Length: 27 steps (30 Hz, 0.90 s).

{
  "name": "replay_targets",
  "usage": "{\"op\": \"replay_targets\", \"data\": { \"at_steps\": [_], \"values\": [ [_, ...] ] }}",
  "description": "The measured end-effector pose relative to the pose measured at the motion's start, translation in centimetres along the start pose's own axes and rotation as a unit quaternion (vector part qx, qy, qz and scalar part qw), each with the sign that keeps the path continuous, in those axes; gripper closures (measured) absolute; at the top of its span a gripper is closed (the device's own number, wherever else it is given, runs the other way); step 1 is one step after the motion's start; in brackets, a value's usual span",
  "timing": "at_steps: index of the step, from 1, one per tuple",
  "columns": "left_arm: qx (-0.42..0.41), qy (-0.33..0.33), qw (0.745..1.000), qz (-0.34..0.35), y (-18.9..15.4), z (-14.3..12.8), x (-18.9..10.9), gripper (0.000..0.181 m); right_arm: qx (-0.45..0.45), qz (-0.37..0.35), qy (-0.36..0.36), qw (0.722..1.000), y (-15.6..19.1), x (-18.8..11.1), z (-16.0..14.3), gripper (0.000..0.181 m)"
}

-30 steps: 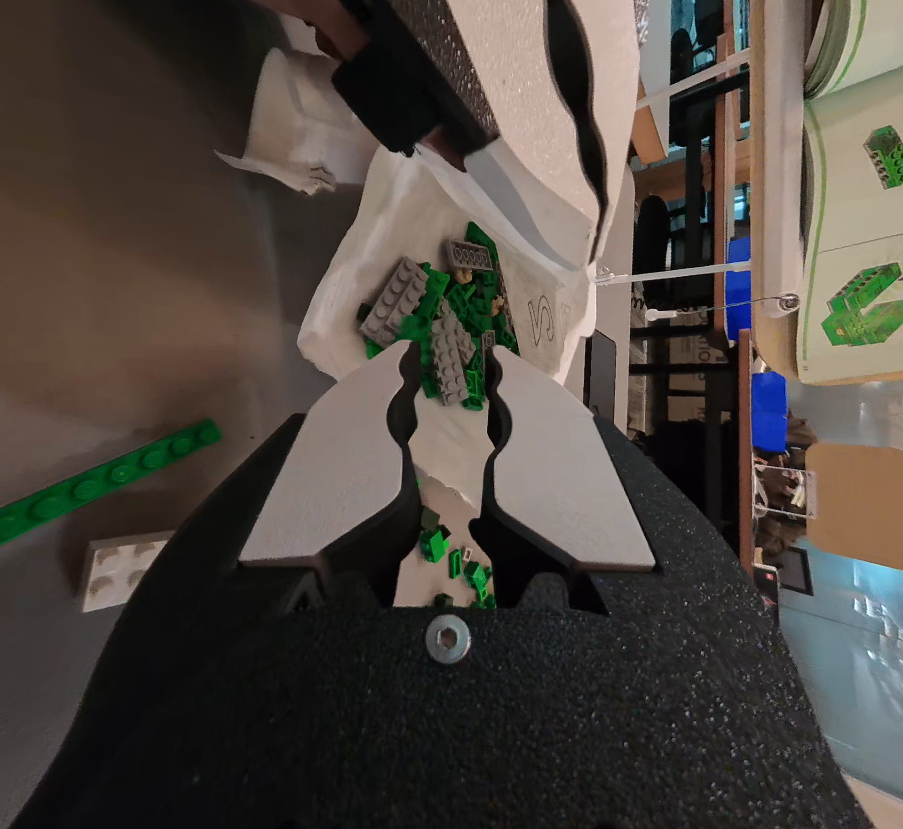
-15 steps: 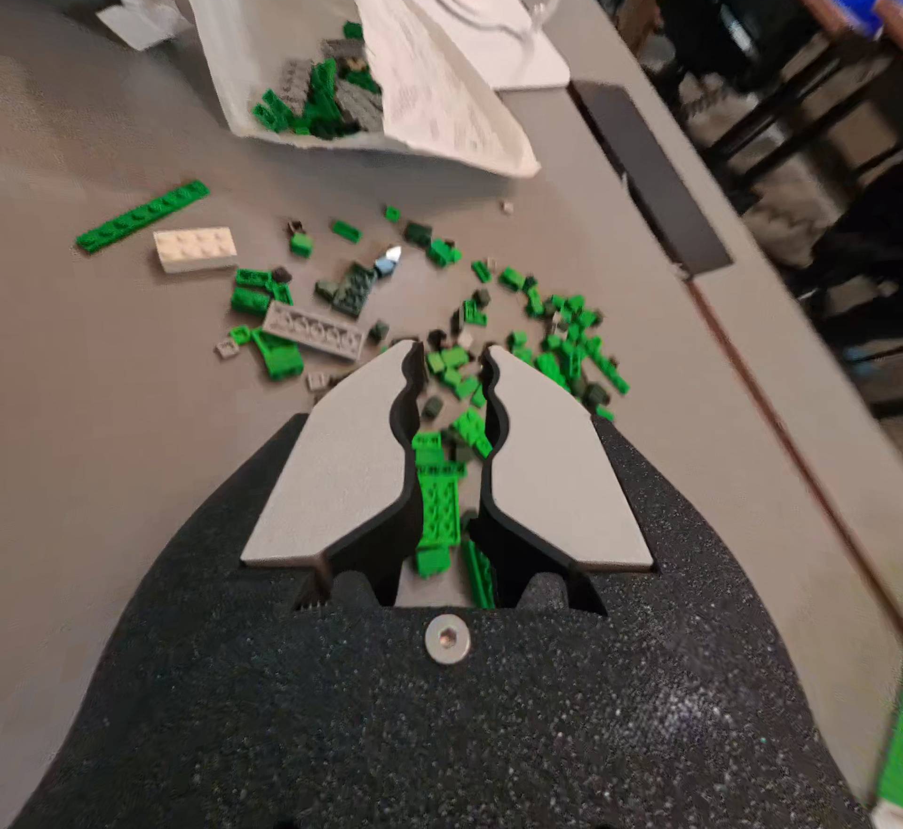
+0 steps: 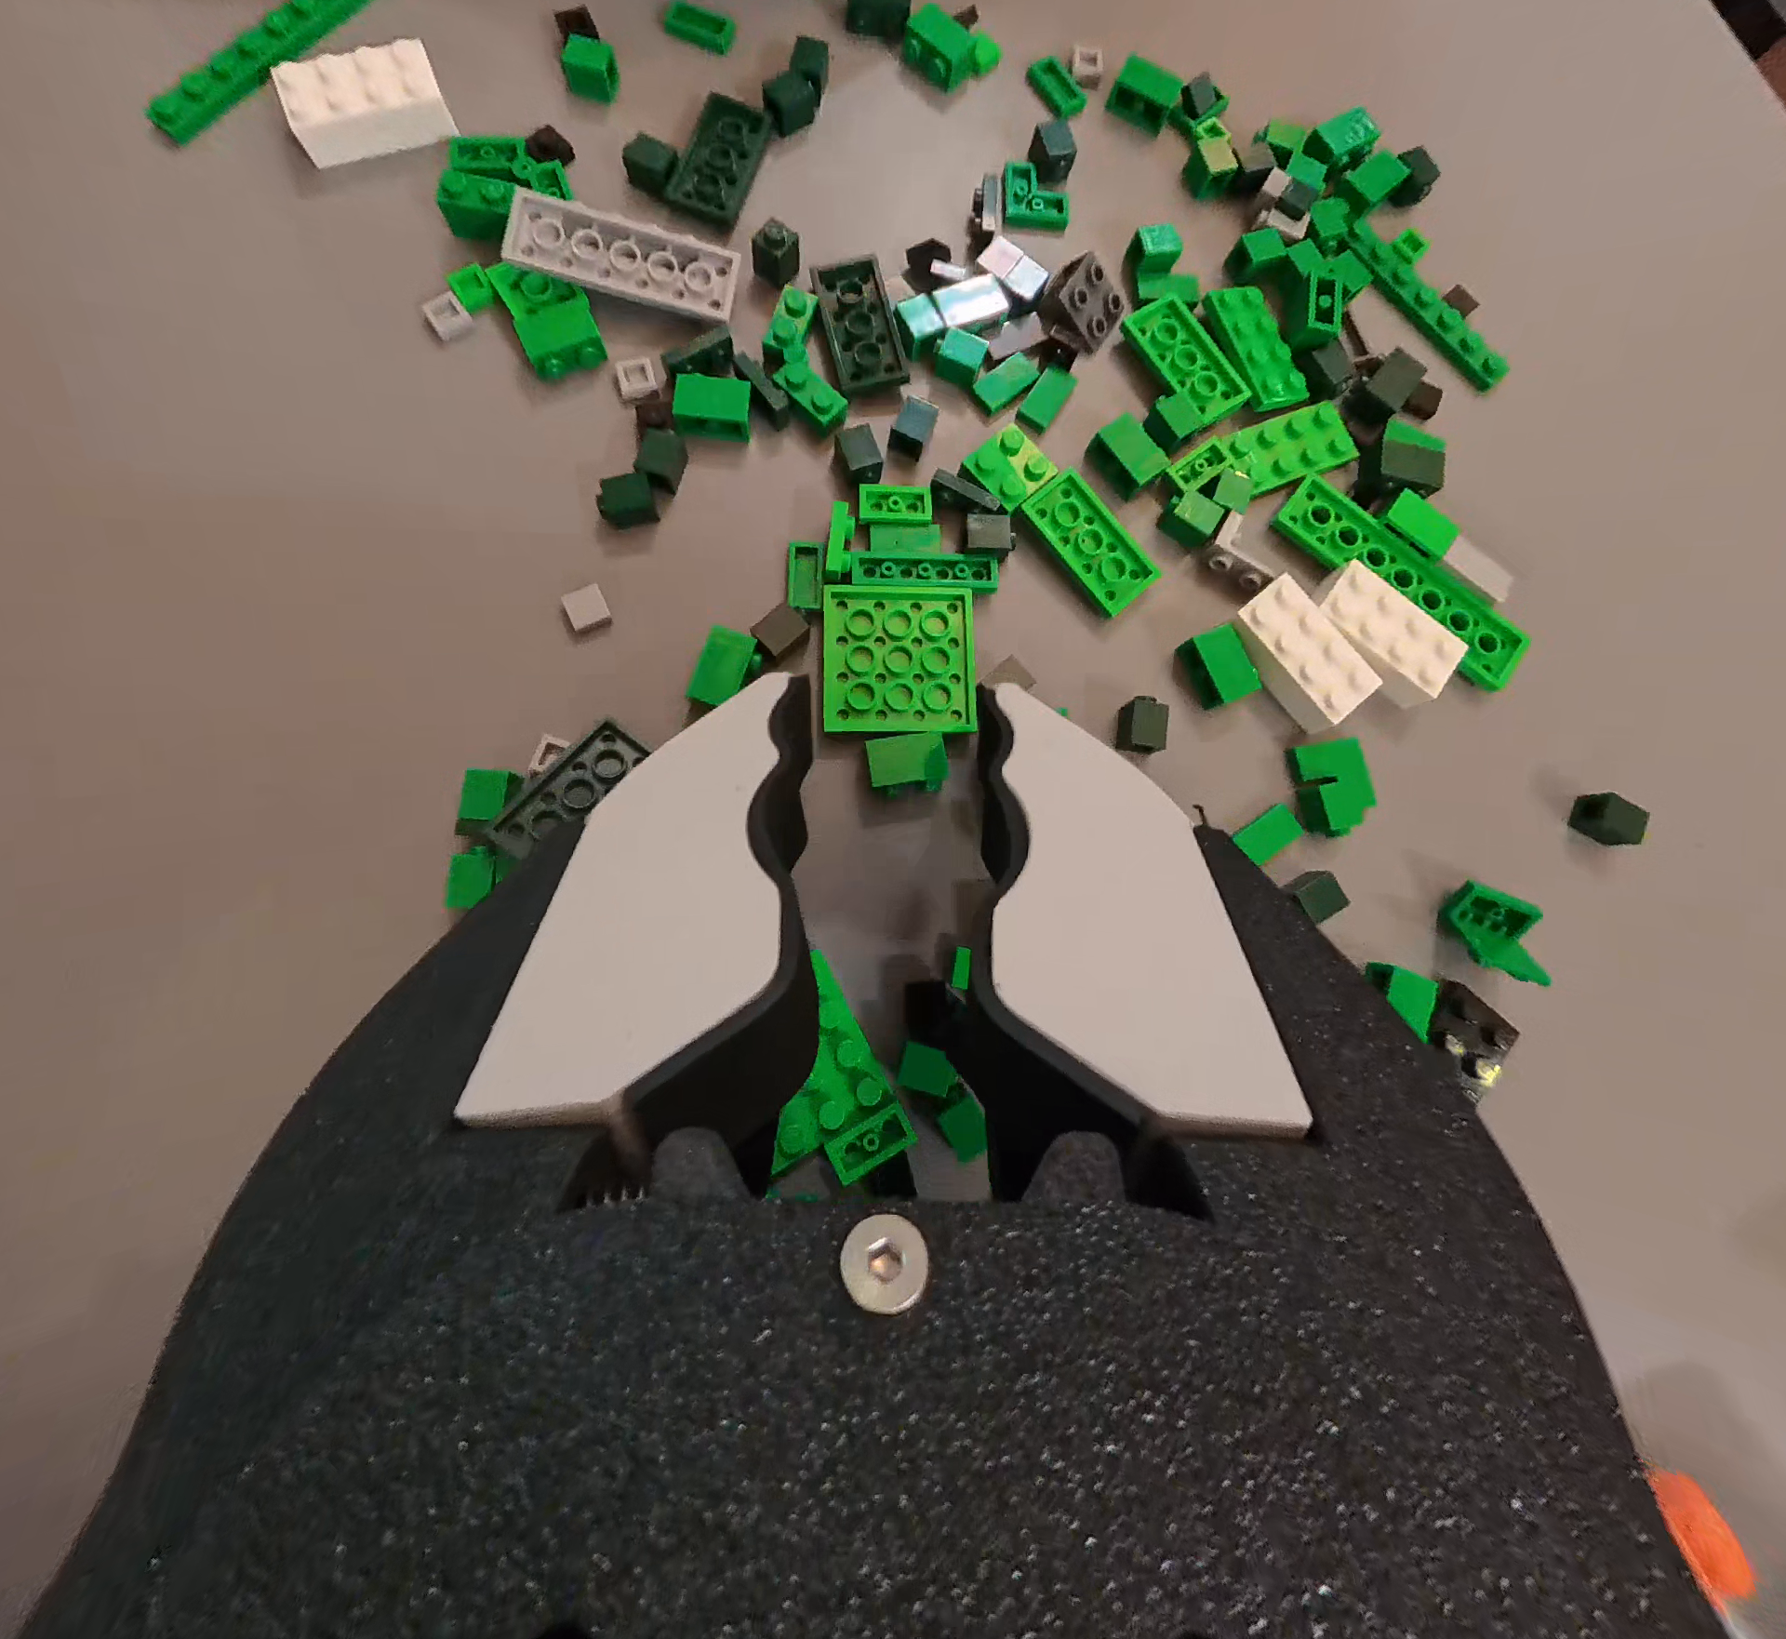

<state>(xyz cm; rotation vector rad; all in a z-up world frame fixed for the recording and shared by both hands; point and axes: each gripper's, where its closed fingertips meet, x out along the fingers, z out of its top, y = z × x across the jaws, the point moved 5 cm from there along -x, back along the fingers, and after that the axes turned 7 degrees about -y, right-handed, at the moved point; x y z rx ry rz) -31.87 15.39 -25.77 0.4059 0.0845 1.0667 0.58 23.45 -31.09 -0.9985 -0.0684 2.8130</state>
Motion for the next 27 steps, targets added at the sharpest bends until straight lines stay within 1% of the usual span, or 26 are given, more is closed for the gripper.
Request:
{"op": "replay_targets", "data": {
  "at_steps": [6,9,14,23,27],
  "values": [
    [0.001,0.000,1.000,-0.004,-0.1,0.0,0.1,0.181,-0.010,0.024,0.014,1.000,0.1,1.2,-0.2,0.143],
    [0.002,0.000,1.000,-0.006,-0.1,0.0,0.1,0.181,-0.016,0.023,0.019,0.999,-0.2,1.6,0.0,0.140],
    [0.002,0.000,1.000,-0.007,-0.1,-0.1,0.1,0.181,-0.019,0.021,0.026,0.999,-0.3,1.8,0.0,0.141],
    [-0.003,0.000,1.000,-0.012,-0.2,-0.1,0.1,0.181,-0.046,-0.023,0.037,0.998,-0.3,1.3,-0.1,0.154],
    [-0.001,-0.001,1.000,-0.010,-0.1,-0.1,0.1,0.181,-0.051,-0.058,0.034,0.996,-0.9,0.7,-0.1,0.156]
  ]
}}
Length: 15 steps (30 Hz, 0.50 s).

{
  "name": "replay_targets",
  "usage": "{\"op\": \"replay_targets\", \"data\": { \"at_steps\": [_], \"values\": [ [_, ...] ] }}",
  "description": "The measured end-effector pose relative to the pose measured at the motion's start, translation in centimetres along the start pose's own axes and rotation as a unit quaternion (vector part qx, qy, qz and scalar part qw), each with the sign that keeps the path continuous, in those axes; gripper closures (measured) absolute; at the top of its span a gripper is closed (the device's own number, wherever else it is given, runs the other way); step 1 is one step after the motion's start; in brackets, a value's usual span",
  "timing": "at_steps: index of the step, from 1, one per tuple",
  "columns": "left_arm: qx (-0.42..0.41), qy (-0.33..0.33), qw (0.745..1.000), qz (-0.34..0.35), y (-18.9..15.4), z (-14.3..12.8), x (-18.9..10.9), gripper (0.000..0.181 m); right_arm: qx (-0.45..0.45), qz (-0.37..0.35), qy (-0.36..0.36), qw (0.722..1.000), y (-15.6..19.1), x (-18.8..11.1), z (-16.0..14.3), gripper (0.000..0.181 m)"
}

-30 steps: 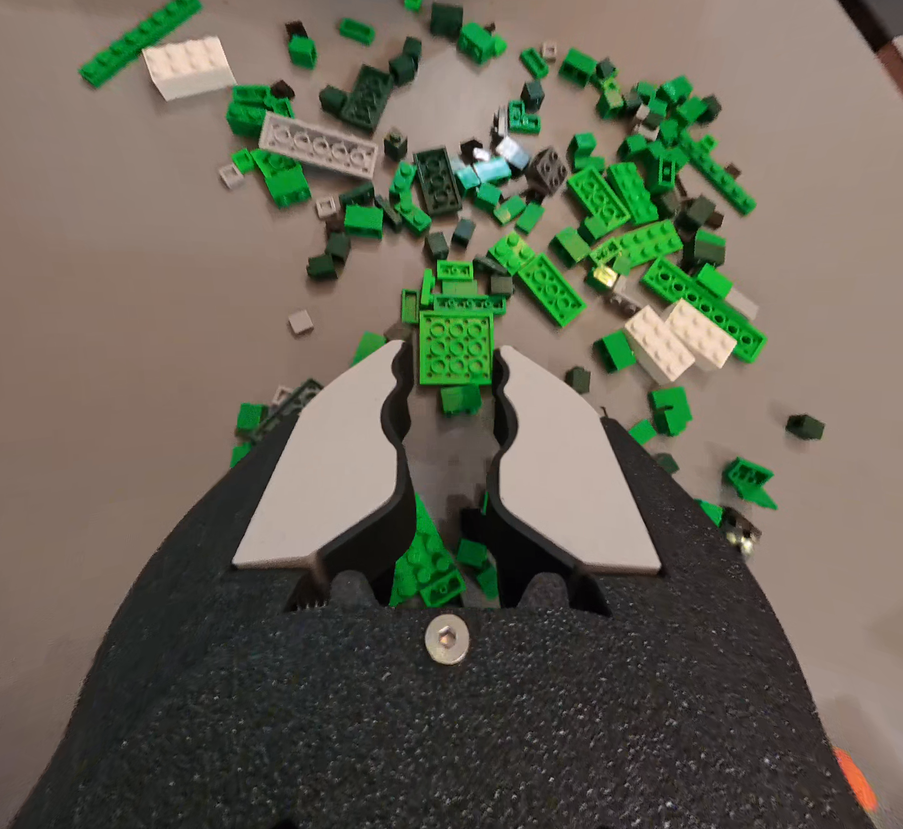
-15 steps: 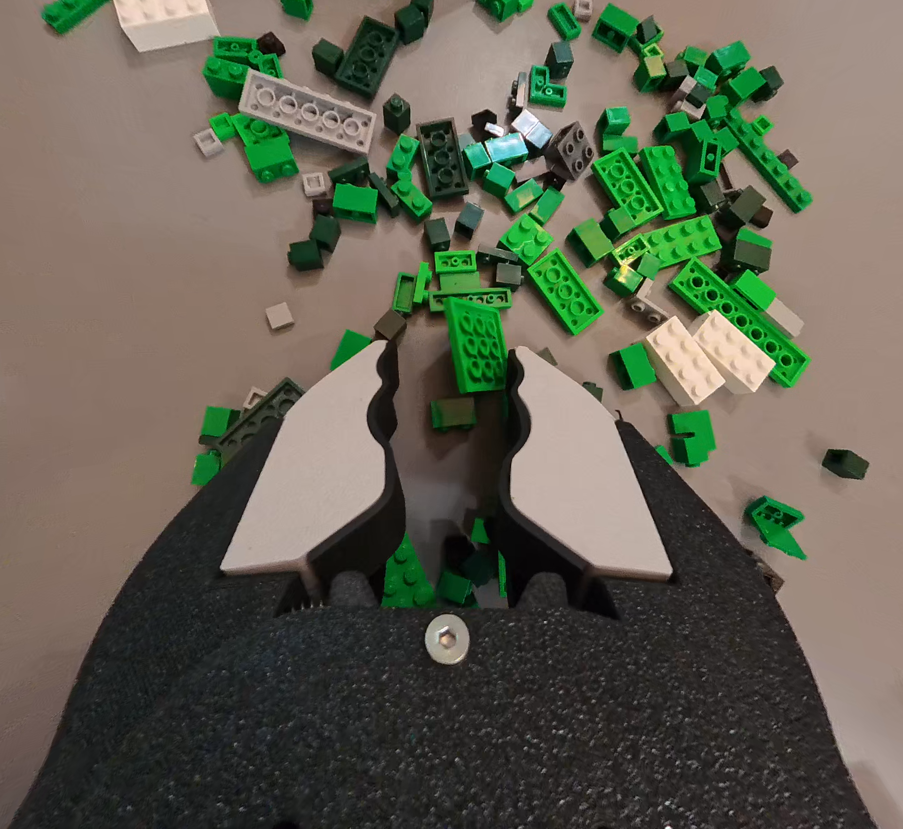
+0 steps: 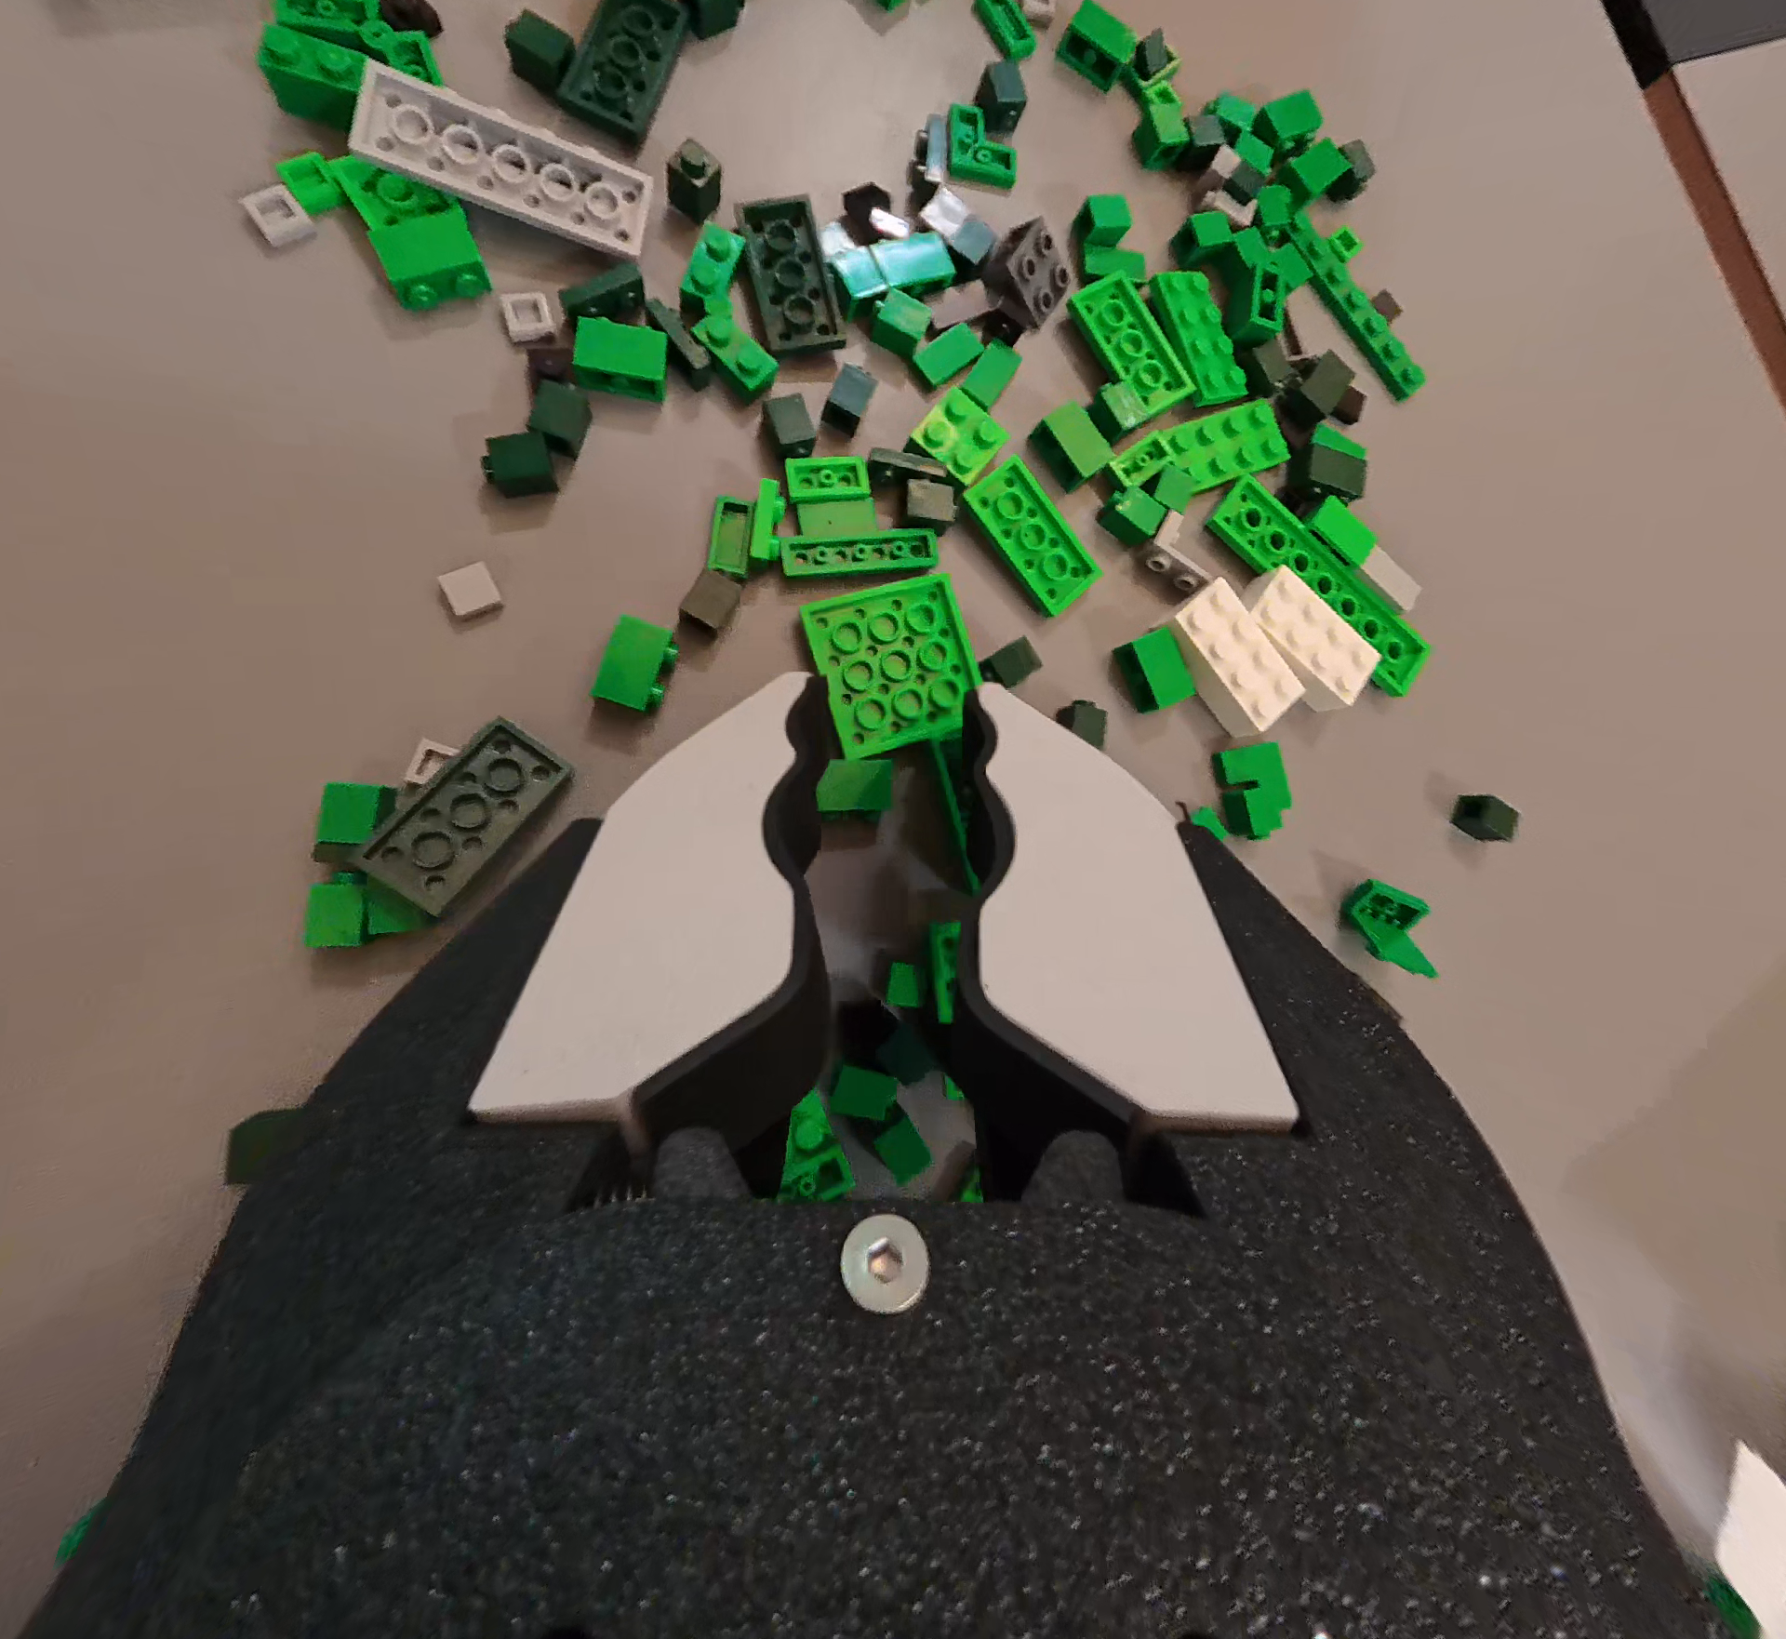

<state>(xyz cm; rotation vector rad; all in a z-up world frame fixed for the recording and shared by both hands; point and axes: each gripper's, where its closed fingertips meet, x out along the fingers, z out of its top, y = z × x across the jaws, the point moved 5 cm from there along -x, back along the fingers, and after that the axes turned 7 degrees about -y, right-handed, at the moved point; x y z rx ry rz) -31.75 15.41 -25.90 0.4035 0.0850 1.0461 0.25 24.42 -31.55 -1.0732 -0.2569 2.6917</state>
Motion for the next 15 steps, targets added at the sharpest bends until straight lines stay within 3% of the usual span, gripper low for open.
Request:
{"op": "replay_targets", "data": {
  "at_steps": [15],
  "values": [
    [0.001,0.001,1.000,-0.002,-0.1,0.0,0.0,0.181,0.046,-0.024,-0.071,0.996,-1.2,-2.3,0.5,0.153]
  ]
}}
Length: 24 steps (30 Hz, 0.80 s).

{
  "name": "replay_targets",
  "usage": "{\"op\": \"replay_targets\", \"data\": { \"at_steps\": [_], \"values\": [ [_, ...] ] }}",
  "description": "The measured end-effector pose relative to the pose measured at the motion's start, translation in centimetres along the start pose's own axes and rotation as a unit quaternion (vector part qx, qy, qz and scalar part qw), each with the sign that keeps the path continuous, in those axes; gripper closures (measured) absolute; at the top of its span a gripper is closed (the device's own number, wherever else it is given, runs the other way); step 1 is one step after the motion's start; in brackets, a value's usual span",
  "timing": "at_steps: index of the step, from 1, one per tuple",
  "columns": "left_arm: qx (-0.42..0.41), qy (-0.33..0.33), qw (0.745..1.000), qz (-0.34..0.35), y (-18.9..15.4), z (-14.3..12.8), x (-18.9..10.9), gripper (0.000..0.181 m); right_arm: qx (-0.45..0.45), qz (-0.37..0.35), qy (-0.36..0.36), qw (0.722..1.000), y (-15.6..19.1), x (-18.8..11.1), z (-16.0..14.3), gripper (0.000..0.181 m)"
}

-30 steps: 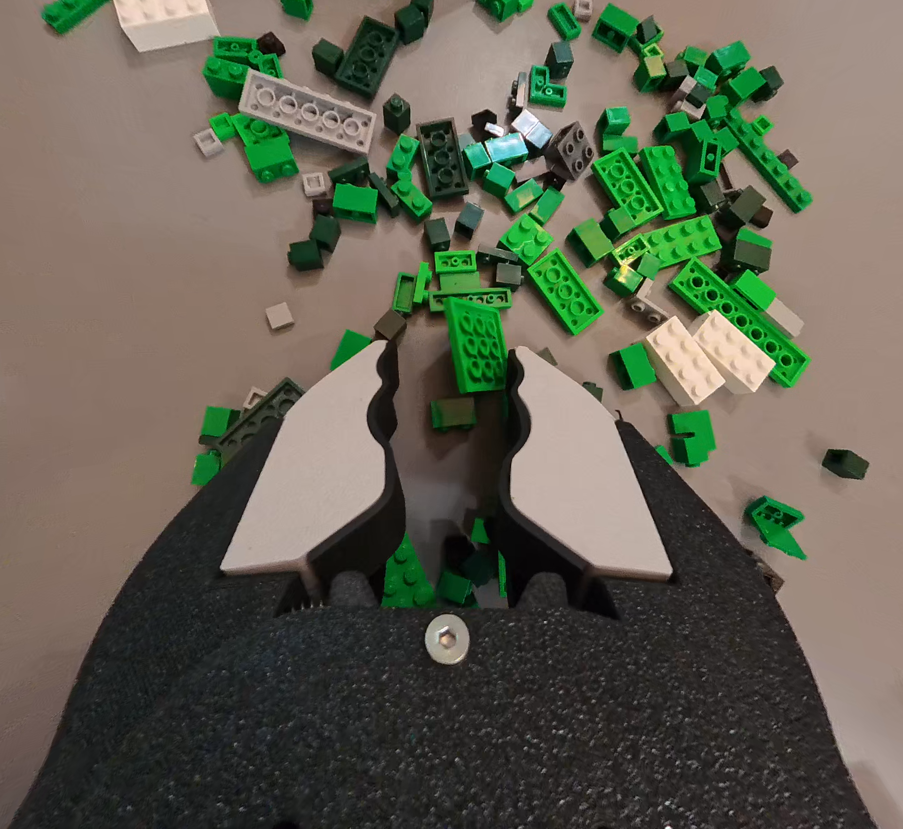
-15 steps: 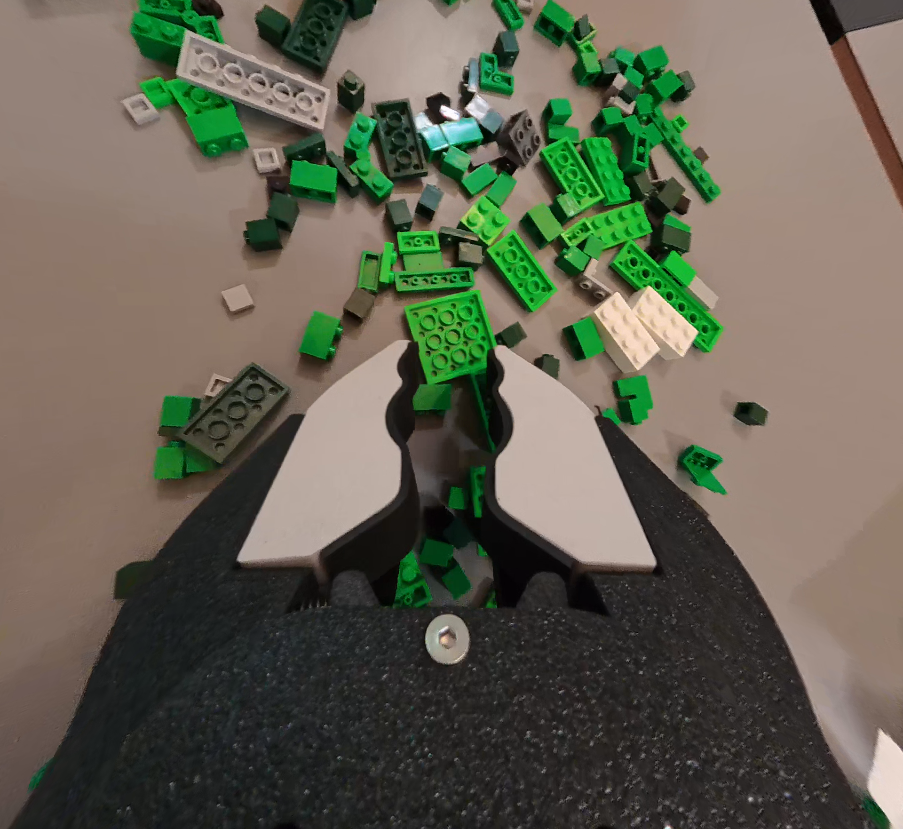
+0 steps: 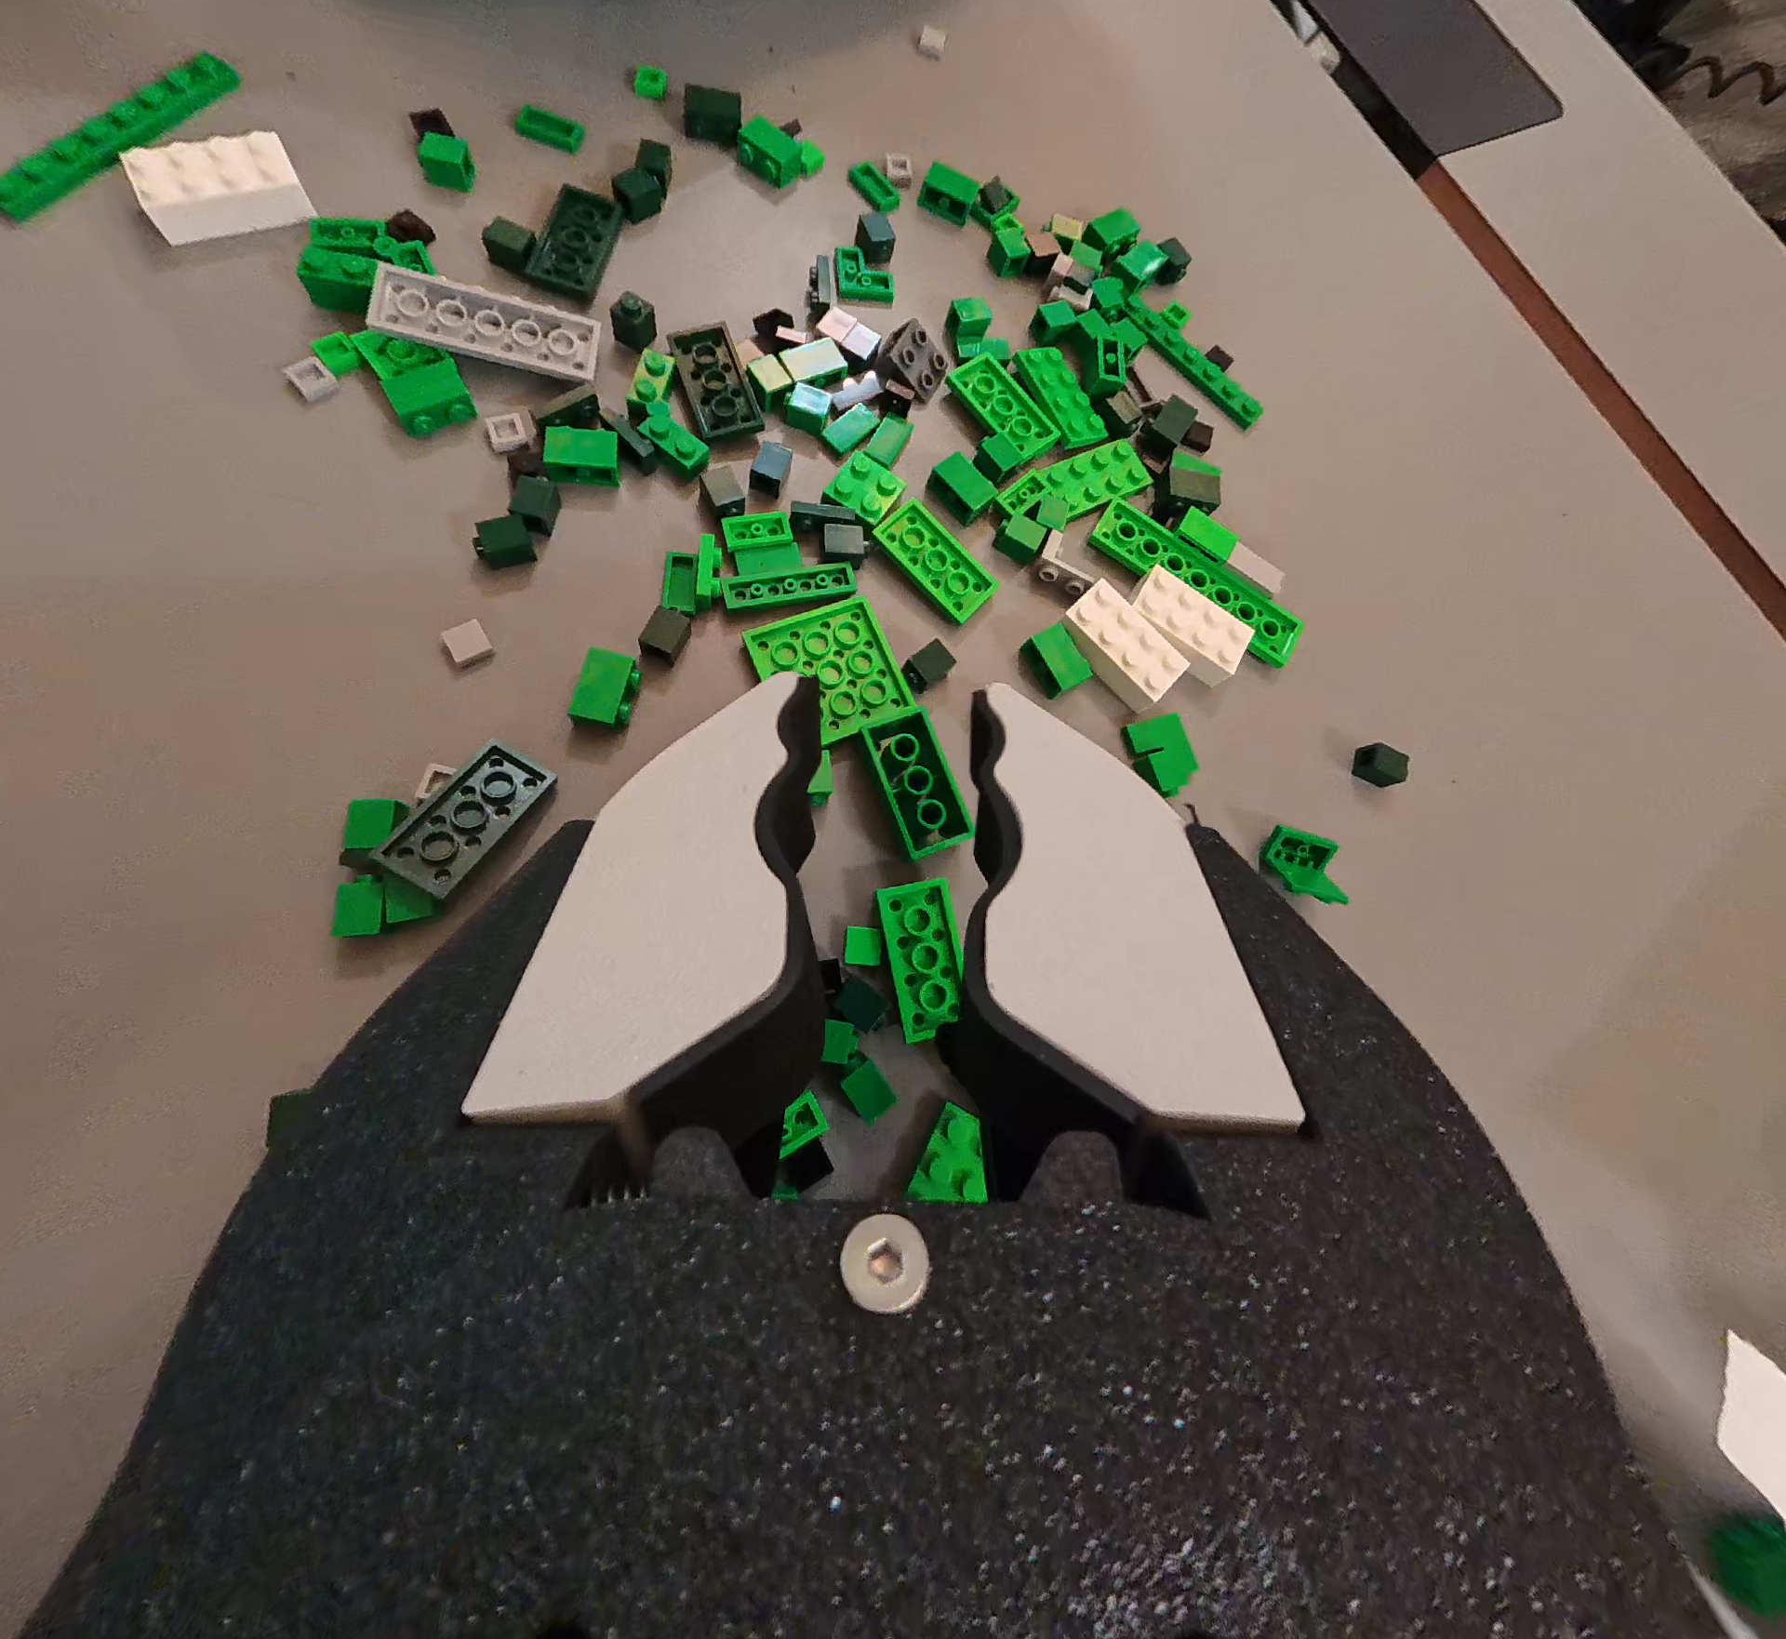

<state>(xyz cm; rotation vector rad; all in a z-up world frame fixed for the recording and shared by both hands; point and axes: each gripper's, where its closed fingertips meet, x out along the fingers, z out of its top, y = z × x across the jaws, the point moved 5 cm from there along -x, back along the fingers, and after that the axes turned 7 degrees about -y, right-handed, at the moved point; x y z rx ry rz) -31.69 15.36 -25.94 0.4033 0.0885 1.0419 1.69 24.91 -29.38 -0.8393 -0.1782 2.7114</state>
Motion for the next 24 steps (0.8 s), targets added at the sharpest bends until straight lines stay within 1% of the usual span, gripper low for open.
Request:
{"op": "replay_targets", "data": {
  "at_steps": [2,6,12,16,18,24],
  "values": [
    [0.001,0.000,1.000,0.000,0.0,0.0,0.0,0.181,0.003,0.006,-0.002,1.000,0.1,0.0,0.0,0.153],
    [0.000,0.000,1.000,0.000,0.0,0.0,0.0,0.181,-0.011,0.056,0.001,0.998,1.4,0.8,0.8,0.154],
    [-0.006,-0.002,1.000,0.002,0.1,0.0,-0.1,0.181,-0.060,0.105,0.077,0.990,1.7,3.0,1.5,0.155],
    [-0.009,-0.003,1.000,0.002,0.2,0.0,-0.1,0.181,-0.047,0.172,0.123,0.976,1.9,3.9,1.1,0.154],
    [-0.010,-0.004,1.000,0.003,0.2,0.0,-0.1,0.181,-0.057,0.175,0.118,0.976,1.7,4.4,1.3,0.153],
    [-0.011,-0.004,1.000,0.003,0.3,0.0,-0.1,0.181,-0.067,0.202,0.125,0.969,1.8,5.2,1.8,0.159]
  ]
}}
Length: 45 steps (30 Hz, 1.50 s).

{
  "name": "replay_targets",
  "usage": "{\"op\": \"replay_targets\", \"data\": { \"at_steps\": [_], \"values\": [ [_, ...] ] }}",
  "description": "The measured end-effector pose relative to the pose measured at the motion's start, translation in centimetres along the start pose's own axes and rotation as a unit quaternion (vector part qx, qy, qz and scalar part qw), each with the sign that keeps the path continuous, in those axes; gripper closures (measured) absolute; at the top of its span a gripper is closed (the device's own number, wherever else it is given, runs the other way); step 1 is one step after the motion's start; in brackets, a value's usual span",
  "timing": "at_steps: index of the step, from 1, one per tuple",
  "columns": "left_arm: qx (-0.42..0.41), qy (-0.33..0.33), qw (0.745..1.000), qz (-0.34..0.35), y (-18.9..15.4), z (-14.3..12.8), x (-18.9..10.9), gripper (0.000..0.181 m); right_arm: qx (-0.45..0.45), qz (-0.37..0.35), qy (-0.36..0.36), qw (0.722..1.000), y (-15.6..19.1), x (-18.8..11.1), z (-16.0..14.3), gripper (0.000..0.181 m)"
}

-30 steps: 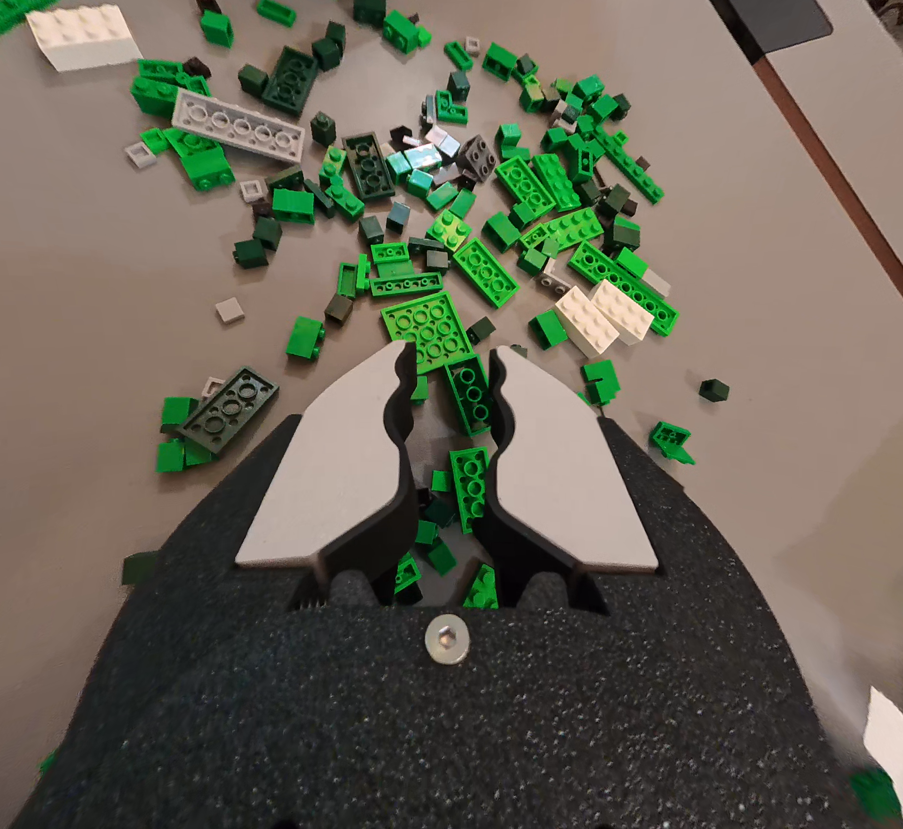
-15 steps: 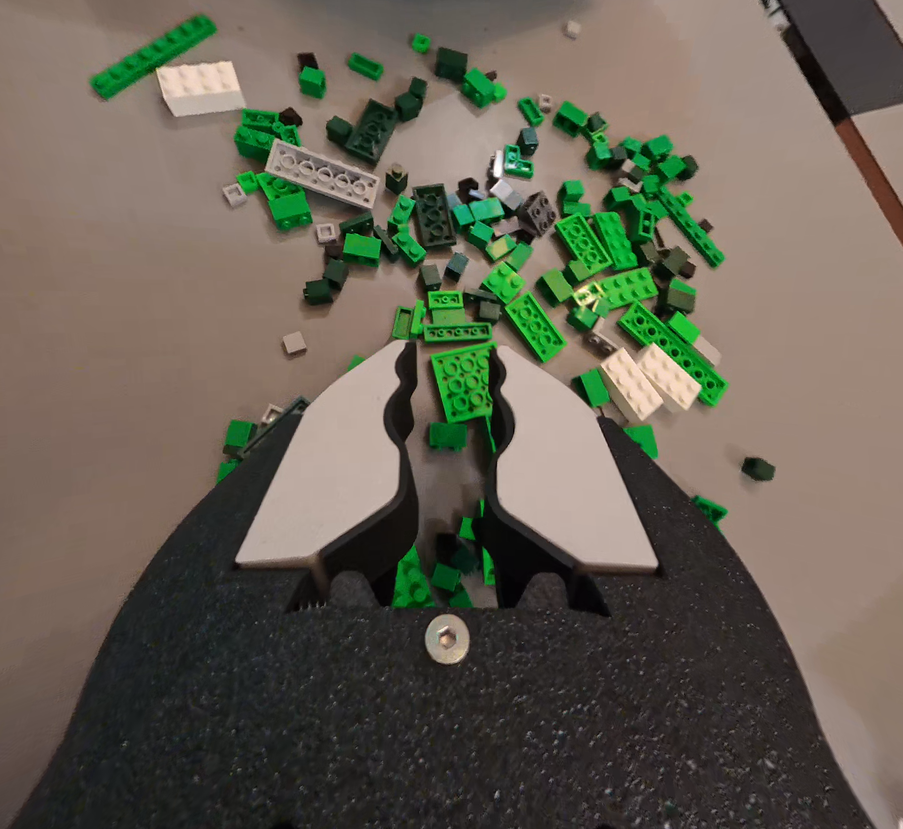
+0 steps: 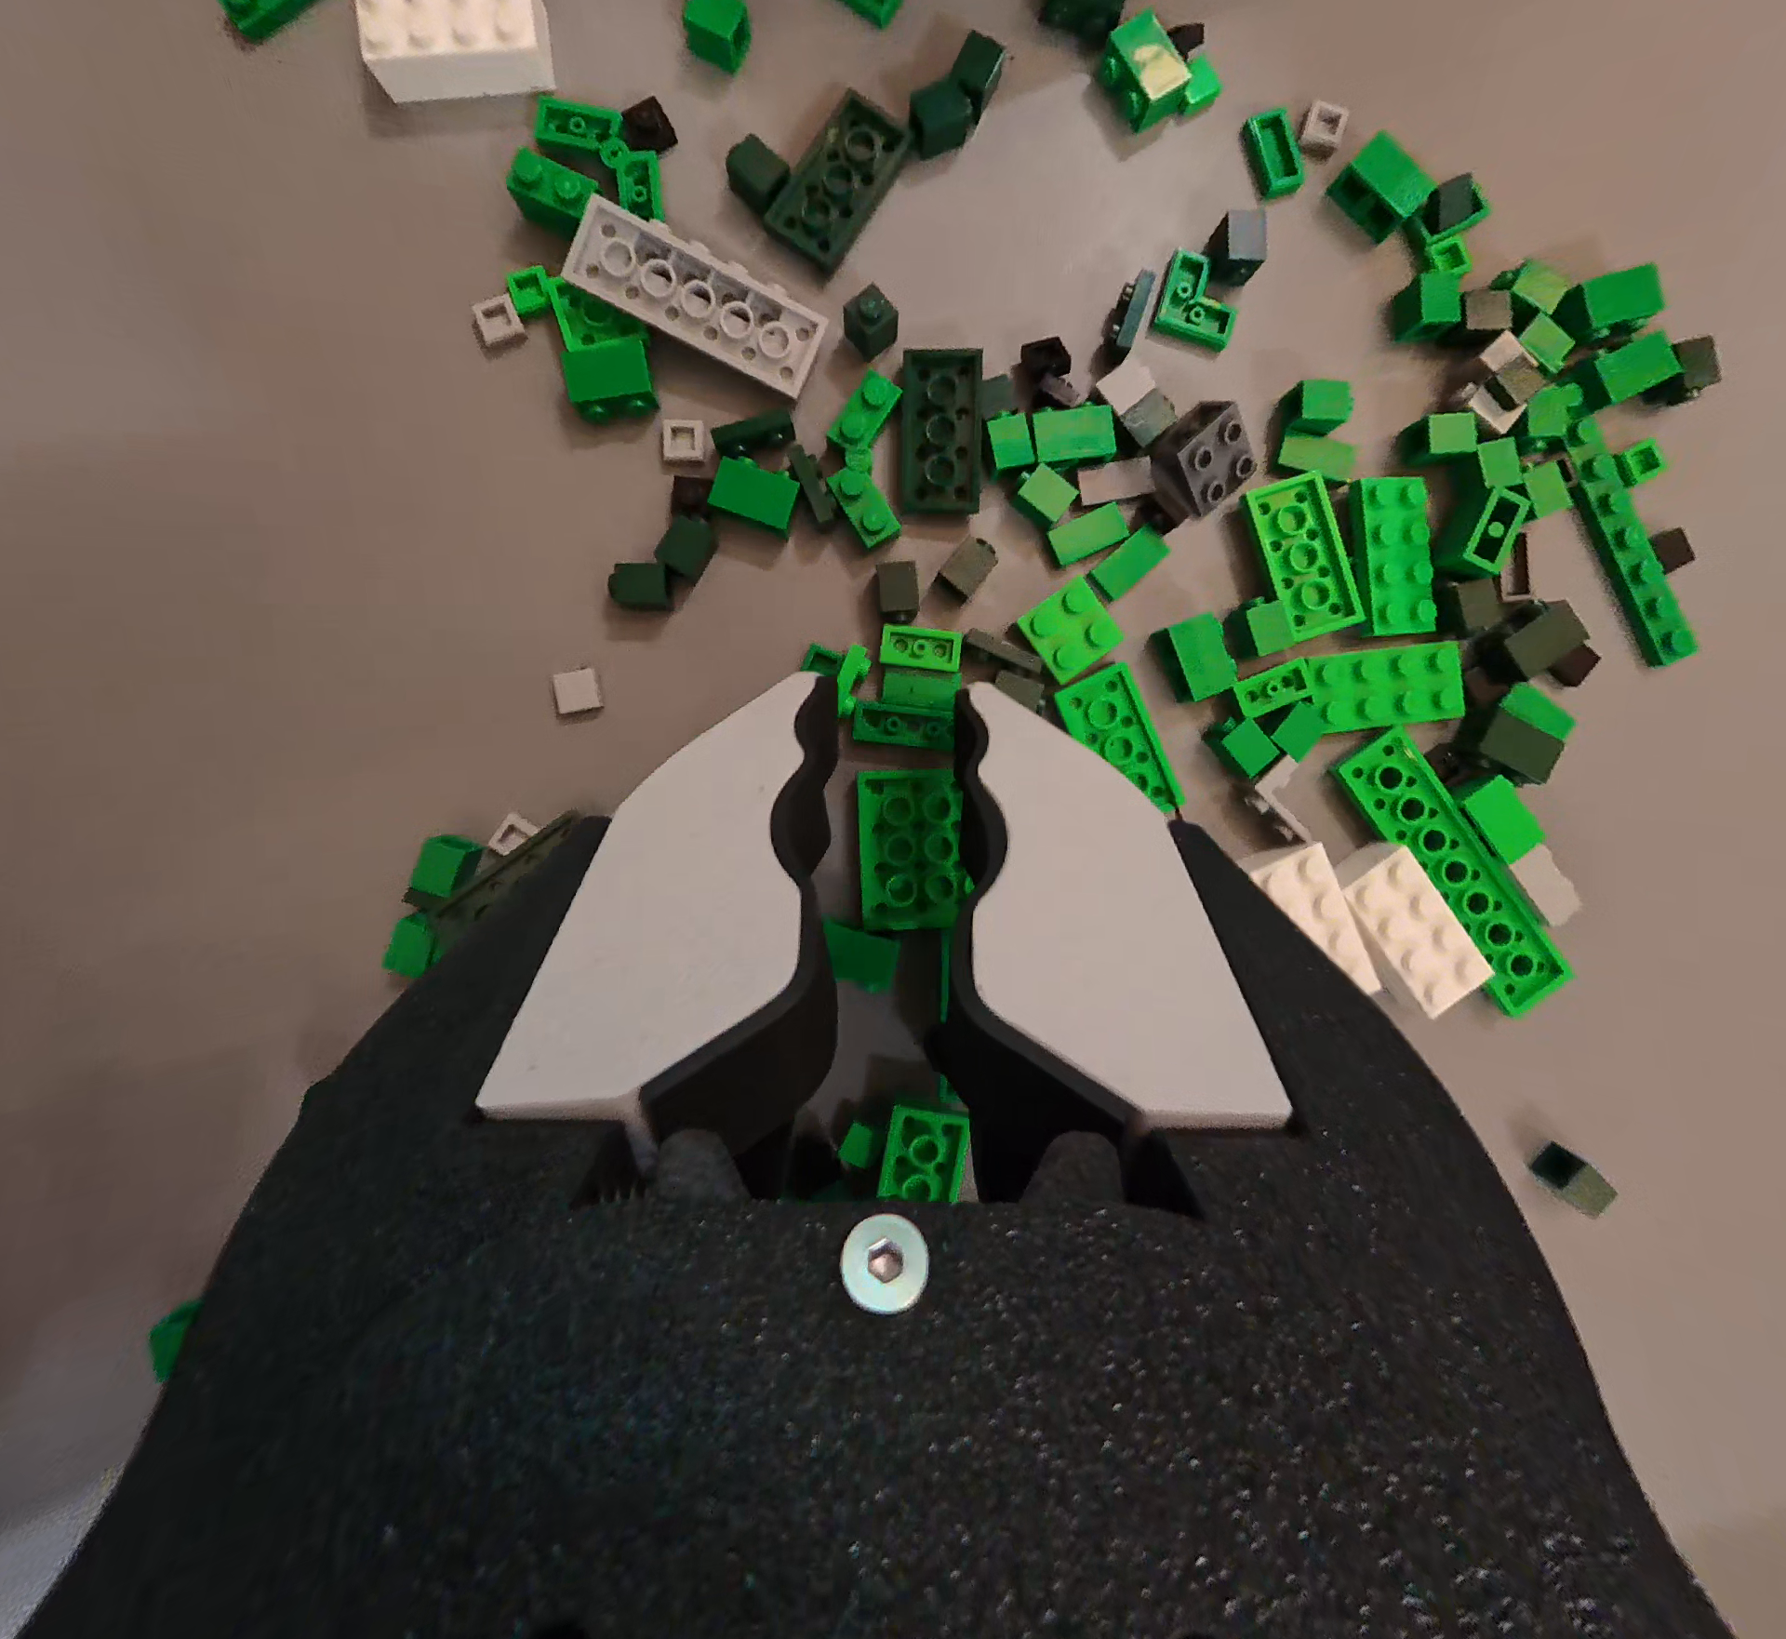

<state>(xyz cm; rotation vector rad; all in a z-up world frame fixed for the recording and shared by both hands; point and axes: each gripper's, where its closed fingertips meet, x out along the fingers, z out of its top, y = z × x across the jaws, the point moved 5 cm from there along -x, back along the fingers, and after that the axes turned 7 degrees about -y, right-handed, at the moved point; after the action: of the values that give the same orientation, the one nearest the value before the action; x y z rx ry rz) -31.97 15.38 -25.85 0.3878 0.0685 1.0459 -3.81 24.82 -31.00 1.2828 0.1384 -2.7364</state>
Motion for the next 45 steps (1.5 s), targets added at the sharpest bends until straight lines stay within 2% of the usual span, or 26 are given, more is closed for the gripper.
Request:
{"op": "replay_targets", "data": {
  "at_steps": [6,9,16,18,21,23,26,30,34,37,41,43,45],
  "values": [
    [-0.001,0.000,1.000,-0.002,0.0,0.0,0.0,0.181,-0.004,0.015,0.045,0.999,-0.6,0.2,0.2,0.162],
    [-0.002,0.000,1.000,-0.002,0.0,0.0,0.0,0.181,0.009,0.047,0.081,0.996,-0.3,0.4,-0.3,0.161],
    [-0.003,0.001,1.000,-0.004,0.0,0.0,0.0,0.181,-0.009,0.031,0.076,0.997,-0.8,1.0,0.2,0.158],
    [-0.003,0.001,1.000,-0.005,-0.1,0.0,0.0,0.181,-0.016,0.034,0.074,0.997,-0.8,1.0,0.1,0.166],
    [-0.002,0.002,1.000,-0.006,-0.1,0.0,0.1,0.181,-0.042,0.022,0.080,0.996,-0.7,0.7,0.1,0.166],
    [0.001,0.003,1.000,-0.002,-0.1,0.0,0.1,0.181,-0.076,0.001,0.059,0.995,-0.3,0.3,0.9,0.166],
    [0.005,0.006,1.000,0.004,-0.1,0.1,0.1,0.181,-0.131,-0.026,-0.010,0.991,1.0,-0.3,3.6,0.166],
    [0.000,0.009,1.000,0.010,-0.2,0.3,0.2,0.181,-0.216,-0.088,-0.108,0.966,3.1,0.8,9.1,0.167],
    [0.005,0.004,1.000,0.014,-0.4,0.6,0.1,0.181,-0.311,-0.143,-0.160,0.926,5.8,4.4,15.2,0.167],
    [0.003,-0.009,1.000,0.023,-0.1,1.0,-0.2,0.181,-0.404,-0.215,-0.132,0.879,6.5,7.1,18.2,0.166],
    [-0.018,-0.027,0.999,0.025,0.3,1.5,-0.5,0.181,-0.496,-0.290,-0.049,0.817,5.8,9.8,19.5,0.167],
    [-0.025,-0.030,0.999,0.022,0.3,1.6,-0.5,0.181,-0.509,-0.299,-0.027,0.806,5.7,10.8,19.6,0.166],
    [-0.023,-0.029,0.999,0.019,0.1,1.5,-0.5,0.181,-0.498,-0.293,-0.018,0.816,5.6,11.4,19.4,0.162]
  ]
}}
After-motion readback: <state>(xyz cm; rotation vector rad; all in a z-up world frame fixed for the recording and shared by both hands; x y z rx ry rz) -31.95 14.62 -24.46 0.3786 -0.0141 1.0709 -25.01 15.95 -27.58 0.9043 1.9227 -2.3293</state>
